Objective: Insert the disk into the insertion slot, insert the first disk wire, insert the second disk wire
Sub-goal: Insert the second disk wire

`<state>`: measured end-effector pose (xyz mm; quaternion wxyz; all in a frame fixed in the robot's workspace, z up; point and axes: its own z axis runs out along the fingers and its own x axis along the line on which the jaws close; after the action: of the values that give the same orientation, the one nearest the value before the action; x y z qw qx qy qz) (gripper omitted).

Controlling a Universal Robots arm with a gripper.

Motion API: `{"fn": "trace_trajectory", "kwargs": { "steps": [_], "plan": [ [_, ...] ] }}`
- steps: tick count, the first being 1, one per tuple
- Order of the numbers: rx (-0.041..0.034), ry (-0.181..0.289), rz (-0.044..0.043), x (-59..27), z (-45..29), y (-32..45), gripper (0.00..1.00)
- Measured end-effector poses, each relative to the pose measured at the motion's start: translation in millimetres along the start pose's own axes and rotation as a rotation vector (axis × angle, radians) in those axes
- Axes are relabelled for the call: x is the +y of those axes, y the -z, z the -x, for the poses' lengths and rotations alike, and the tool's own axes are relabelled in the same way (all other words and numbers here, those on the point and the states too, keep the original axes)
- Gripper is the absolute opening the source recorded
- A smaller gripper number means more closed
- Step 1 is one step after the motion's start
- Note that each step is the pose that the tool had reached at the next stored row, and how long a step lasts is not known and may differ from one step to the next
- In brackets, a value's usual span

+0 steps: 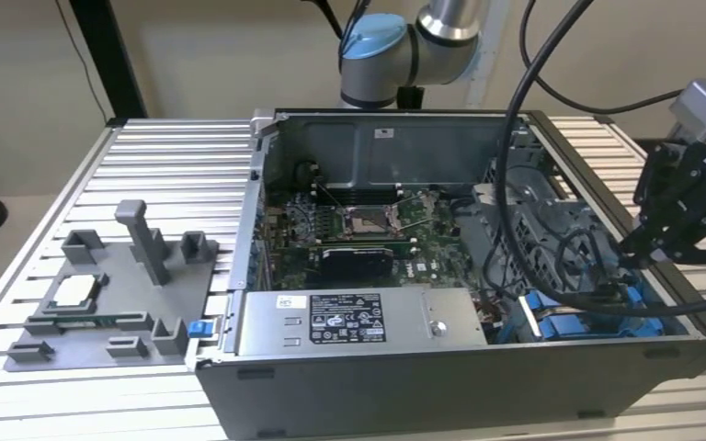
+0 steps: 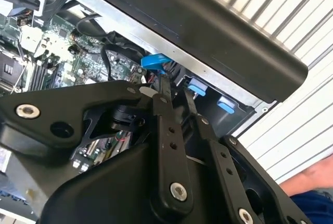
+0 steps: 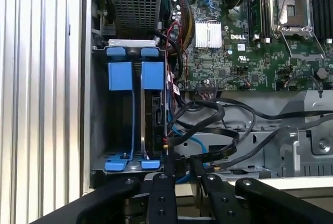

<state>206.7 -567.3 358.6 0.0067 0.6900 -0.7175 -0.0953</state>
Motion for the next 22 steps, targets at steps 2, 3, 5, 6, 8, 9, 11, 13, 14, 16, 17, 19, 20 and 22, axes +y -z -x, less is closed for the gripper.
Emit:
{"fn": "trace_trajectory", "kwargs": {
  "steps": [2,3,5,6,8,9,11,13,14,16,17,19,20,22],
  "plan": [
    [-0.0179,0.003,0.0008,-0.1,-0.6,-0.7,1.00],
    [-0.0243,0.003,0.0011,-0.2,-0.7,-0.9,1.00],
    [-0.0343,0.005,0.0017,-0.2,-0.9,-1.1,1.00],
    [-0.0371,0.005,0.0018,-0.2,-0.9,-1.2,1.00],
    [-0.0427,0.006,0.0020,-0.2,-0.9,-1.3,1.00],
    [-0.0460,0.006,0.0022,-0.2,-0.9,-1.3,0.00],
    [-0.0526,0.007,0.0025,-0.2,-0.9,-1.3,0.00],
    [-0.0580,0.007,0.0027,-0.2,-0.9,-1.3,0.00],
    [-0.0605,0.008,0.0028,-0.2,-0.9,-1.3,0.00],
    [-0.0656,0.008,0.0030,-0.2,-0.9,-1.4,0.00],
    [-0.0683,0.008,0.0031,-0.2,-0.9,-1.4,0.00],
    [-0.0742,0.009,0.0034,-0.3,-1.0,-1.4,0.00],
    [-0.0776,0.009,0.0035,-0.2,-0.9,-1.4,0.00],
    [-0.0845,0.010,0.0038,-0.2,-0.9,-1.4,0.00]
  ]
}}
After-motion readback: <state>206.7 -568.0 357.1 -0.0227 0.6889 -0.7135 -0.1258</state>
